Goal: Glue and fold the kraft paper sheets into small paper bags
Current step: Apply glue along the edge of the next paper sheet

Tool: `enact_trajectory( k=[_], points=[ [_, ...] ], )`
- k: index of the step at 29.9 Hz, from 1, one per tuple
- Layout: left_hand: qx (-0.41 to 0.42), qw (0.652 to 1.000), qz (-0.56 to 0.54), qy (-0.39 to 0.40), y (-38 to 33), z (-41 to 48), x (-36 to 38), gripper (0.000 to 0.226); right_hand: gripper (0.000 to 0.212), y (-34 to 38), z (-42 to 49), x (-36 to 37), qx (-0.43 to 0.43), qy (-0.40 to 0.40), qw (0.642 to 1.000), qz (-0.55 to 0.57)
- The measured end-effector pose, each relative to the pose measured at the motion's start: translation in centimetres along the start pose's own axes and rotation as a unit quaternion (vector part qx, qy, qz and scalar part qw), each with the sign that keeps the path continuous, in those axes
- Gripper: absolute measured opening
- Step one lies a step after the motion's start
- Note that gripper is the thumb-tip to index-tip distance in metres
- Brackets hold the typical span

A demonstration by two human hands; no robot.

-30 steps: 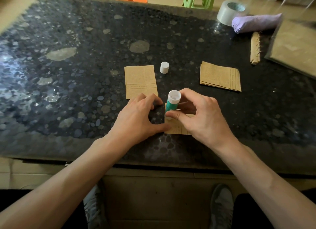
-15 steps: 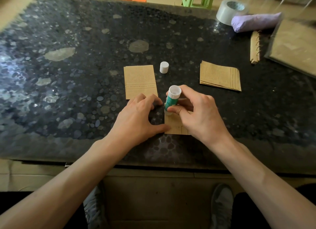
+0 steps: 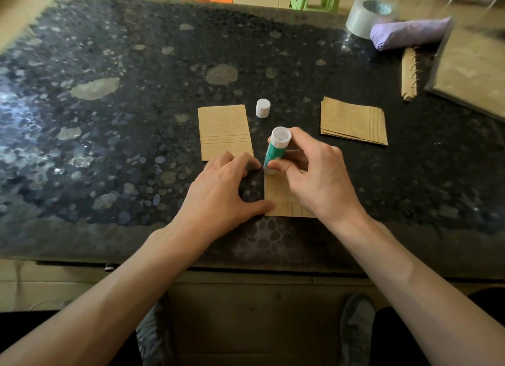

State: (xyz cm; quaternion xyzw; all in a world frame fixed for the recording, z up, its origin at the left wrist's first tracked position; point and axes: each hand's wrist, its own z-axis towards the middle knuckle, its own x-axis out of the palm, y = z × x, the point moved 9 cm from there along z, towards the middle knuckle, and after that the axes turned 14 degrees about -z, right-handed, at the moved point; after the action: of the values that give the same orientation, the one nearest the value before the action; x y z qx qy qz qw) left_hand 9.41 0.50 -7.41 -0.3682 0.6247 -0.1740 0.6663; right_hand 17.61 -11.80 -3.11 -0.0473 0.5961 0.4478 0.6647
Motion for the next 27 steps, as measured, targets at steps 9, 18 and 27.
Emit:
enact_trajectory(
  k=[9, 18, 27],
  points=[
    [-0.001, 1.000, 0.004, -0.001, 0.1, 0.0, -0.1, 0.068, 0.030, -3.0, -0.6, -1.4, 0.085, -0.088, 0.986, 0.117],
    [-0.004, 1.000, 0.014, -0.011, 0.1, -0.1, 0.0, 0.069, 0.031, -1.8, -0.7, -0.9, 0.044, -0.004, 0.998, 0.045],
    [-0.001, 1.000, 0.020, 0.004, -0.2, -0.1, 0.2, 0.069, 0.033, -1.3, -0.2, -0.3, 0.024, 0.044, 0.999, 0.014]
  ],
)
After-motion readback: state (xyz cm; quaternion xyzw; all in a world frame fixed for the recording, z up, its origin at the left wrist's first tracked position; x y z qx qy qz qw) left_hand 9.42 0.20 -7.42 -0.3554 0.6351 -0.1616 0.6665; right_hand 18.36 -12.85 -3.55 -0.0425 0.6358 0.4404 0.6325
